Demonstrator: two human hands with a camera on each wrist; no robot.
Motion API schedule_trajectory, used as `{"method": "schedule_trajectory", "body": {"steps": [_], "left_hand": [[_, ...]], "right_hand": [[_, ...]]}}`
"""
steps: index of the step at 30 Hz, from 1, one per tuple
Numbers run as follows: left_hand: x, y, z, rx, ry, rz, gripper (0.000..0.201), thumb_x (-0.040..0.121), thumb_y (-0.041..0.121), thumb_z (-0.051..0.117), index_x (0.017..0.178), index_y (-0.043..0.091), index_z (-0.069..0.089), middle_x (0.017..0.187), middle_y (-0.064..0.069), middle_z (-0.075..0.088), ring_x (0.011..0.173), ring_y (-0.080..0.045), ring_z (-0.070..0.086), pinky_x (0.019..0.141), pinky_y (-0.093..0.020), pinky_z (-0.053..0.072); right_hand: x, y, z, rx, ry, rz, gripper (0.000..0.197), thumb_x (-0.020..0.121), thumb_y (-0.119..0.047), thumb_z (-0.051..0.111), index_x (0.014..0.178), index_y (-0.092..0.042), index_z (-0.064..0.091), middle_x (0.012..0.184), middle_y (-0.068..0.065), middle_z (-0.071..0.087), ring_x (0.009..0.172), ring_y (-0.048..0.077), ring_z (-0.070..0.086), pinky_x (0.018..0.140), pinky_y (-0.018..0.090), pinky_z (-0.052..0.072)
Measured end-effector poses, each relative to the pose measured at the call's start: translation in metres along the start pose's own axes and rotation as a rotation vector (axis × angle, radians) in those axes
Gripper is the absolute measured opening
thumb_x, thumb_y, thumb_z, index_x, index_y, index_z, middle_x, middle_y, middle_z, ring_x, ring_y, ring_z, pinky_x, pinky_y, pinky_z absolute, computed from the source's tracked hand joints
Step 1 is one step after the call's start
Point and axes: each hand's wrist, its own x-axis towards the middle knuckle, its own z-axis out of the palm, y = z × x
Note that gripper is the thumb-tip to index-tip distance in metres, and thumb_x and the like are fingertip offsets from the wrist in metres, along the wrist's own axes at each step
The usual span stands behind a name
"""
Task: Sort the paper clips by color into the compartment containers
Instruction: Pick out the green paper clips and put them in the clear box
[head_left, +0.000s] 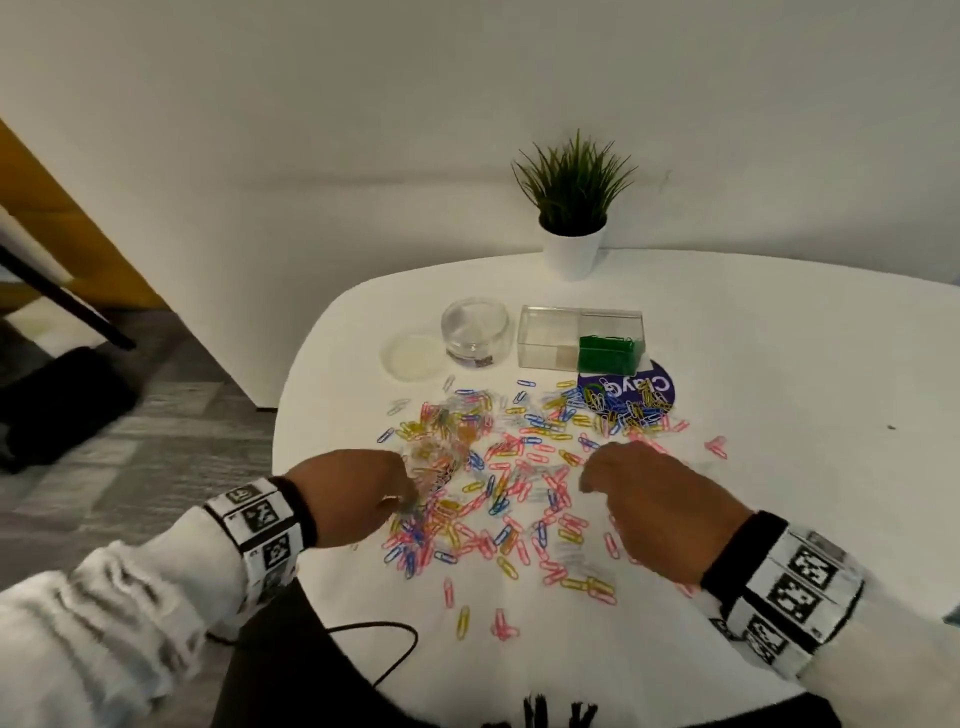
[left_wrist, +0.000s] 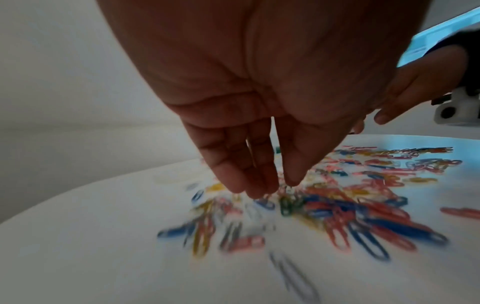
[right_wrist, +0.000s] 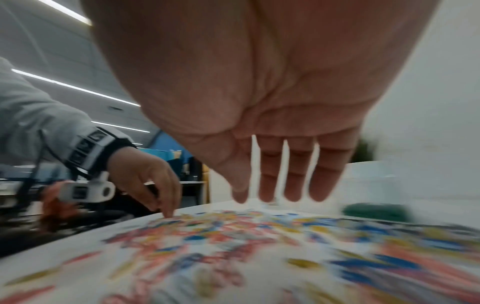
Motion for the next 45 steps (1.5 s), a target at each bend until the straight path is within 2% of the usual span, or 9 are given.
{"method": "schedule_trajectory", "body": {"steps": [4, 8, 12, 15, 19, 25, 33, 42, 45], "left_hand": [[-0.008, -0.011, 0.029, -0.089, 0.092, -0.078, 0.035, 0.097, 0.035, 0.049, 0.13, 0.037, 0.059, 0.135, 0.009, 0.05, 0.121, -0.014, 0.054, 0.1, -0.028, 0.043], [-0.008, -0.014, 0.04, -0.149, 0.201, -0.229, 0.041, 0.095, 0.039, 0.054, 0.136, 0.032, 0.055, 0.147, 0.006, 0.037, 0.124, -0.017, 0.051, 0.103, -0.033, 0.045], [-0.01, -0.007, 0.041, -0.213, 0.278, -0.144, 0.036, 0.097, 0.032, 0.052, 0.132, 0.033, 0.059, 0.133, 0.008, 0.048, 0.119, -0.016, 0.053, 0.097, -0.03, 0.046], [-0.011, 0.001, 0.043, -0.219, 0.252, -0.031, 0.029, 0.096, 0.039, 0.053, 0.123, 0.038, 0.064, 0.12, 0.007, 0.054, 0.111, -0.013, 0.054, 0.091, -0.031, 0.049], [-0.01, -0.003, 0.044, -0.198, 0.235, -0.095, 0.023, 0.095, 0.043, 0.052, 0.114, 0.037, 0.065, 0.111, 0.01, 0.056, 0.107, -0.011, 0.055, 0.087, -0.034, 0.05], [-0.012, -0.013, 0.045, -0.207, 0.266, -0.199, 0.013, 0.094, 0.034, 0.051, 0.09, 0.025, 0.06, 0.091, 0.011, 0.052, 0.086, -0.015, 0.056, 0.076, -0.034, 0.051], [-0.017, -0.018, 0.041, -0.433, 0.375, -0.23, 0.024, 0.095, 0.022, 0.052, 0.116, 0.03, 0.062, 0.091, 0.012, 0.059, 0.083, -0.01, 0.057, 0.079, -0.029, 0.049], [-0.02, -0.022, 0.037, -0.491, 0.333, -0.265, 0.026, 0.094, 0.024, 0.057, 0.118, 0.028, 0.067, 0.09, 0.017, 0.065, 0.084, -0.002, 0.06, 0.079, -0.018, 0.046], [-0.02, -0.022, 0.037, -0.531, 0.369, -0.259, 0.023, 0.095, 0.024, 0.059, 0.116, 0.027, 0.067, 0.088, 0.018, 0.065, 0.083, 0.0, 0.06, 0.079, -0.016, 0.047]], "right_hand": [[0.052, -0.056, 0.009, -0.035, -0.093, -0.147, 0.056, 0.088, -0.002, 0.046, 0.138, -0.025, 0.05, 0.134, 0.0, 0.046, 0.125, 0.024, 0.041, 0.102, 0.038, 0.041], [0.085, -0.071, 0.021, -0.06, -0.13, 0.034, 0.052, 0.091, -0.014, 0.049, 0.142, -0.021, 0.044, 0.137, 0.007, 0.042, 0.129, 0.03, 0.037, 0.101, 0.042, 0.043], [0.088, -0.072, 0.038, -0.095, -0.024, 0.08, 0.053, 0.091, -0.02, 0.055, 0.142, -0.02, 0.04, 0.139, 0.007, 0.039, 0.129, 0.03, 0.035, 0.101, 0.042, 0.043], [0.089, -0.07, 0.047, -0.067, 0.065, 0.021, 0.042, 0.091, -0.018, 0.055, 0.132, -0.024, 0.048, 0.128, 0.003, 0.045, 0.119, 0.027, 0.042, 0.093, 0.037, 0.044], [0.086, -0.067, 0.05, 0.019, 0.082, 0.037, 0.01, 0.094, -0.024, 0.051, 0.101, -0.029, 0.056, 0.106, -0.002, 0.053, 0.099, 0.022, 0.053, 0.081, 0.033, 0.047], [0.082, -0.059, 0.055, 0.034, 0.076, 0.094, 0.047, 0.096, -0.039, 0.053, 0.141, -0.029, 0.047, 0.14, -0.004, 0.044, 0.128, 0.021, 0.042, 0.106, 0.037, 0.04], [0.084, -0.06, 0.054, 0.007, 0.103, 0.092, 0.036, 0.098, -0.022, 0.046, 0.132, -0.031, 0.052, 0.126, -0.004, 0.053, 0.113, 0.02, 0.052, 0.095, 0.036, 0.045], [0.082, -0.064, 0.046, -0.028, 0.089, 0.152, 0.024, 0.099, -0.031, 0.043, 0.118, -0.032, 0.059, 0.114, -0.001, 0.061, 0.099, 0.021, 0.06, 0.083, 0.033, 0.048], [0.08, -0.064, 0.046, 0.005, 0.108, 0.159, 0.03, 0.098, -0.031, 0.046, 0.125, -0.037, 0.057, 0.118, -0.003, 0.059, 0.103, 0.02, 0.06, 0.087, 0.034, 0.049]]}}
